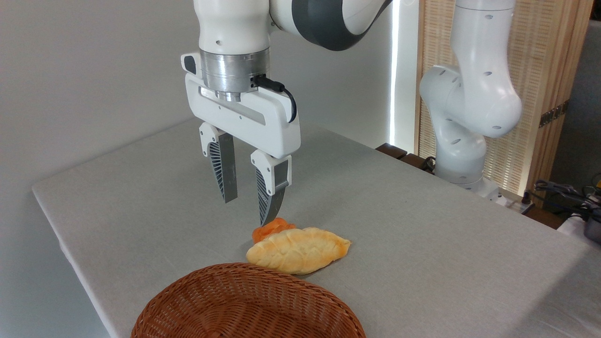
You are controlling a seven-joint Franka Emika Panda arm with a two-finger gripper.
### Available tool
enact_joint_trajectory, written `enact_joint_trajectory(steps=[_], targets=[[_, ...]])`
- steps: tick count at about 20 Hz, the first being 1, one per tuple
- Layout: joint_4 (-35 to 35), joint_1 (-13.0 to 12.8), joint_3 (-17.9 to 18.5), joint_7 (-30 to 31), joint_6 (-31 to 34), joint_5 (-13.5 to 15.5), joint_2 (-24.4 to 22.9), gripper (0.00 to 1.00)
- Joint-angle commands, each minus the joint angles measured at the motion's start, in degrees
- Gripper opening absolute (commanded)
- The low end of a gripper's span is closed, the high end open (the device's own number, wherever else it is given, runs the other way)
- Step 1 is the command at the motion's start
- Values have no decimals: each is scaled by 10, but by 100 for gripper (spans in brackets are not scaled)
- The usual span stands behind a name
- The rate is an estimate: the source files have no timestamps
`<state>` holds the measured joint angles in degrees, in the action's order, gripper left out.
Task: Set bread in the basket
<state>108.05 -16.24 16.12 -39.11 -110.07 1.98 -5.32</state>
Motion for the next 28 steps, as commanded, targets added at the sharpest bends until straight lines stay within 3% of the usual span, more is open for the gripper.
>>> enact_joint_trajectory(steps=[1, 15, 24, 28], targets=[[-9, -2, -3, 9, 2, 5, -3, 100], [-10, 1, -3, 7, 2, 0, -3, 100], [-4, -3, -7, 2, 28, 0, -2, 100], [8, -5, -9, -28, 67, -2, -4, 100]])
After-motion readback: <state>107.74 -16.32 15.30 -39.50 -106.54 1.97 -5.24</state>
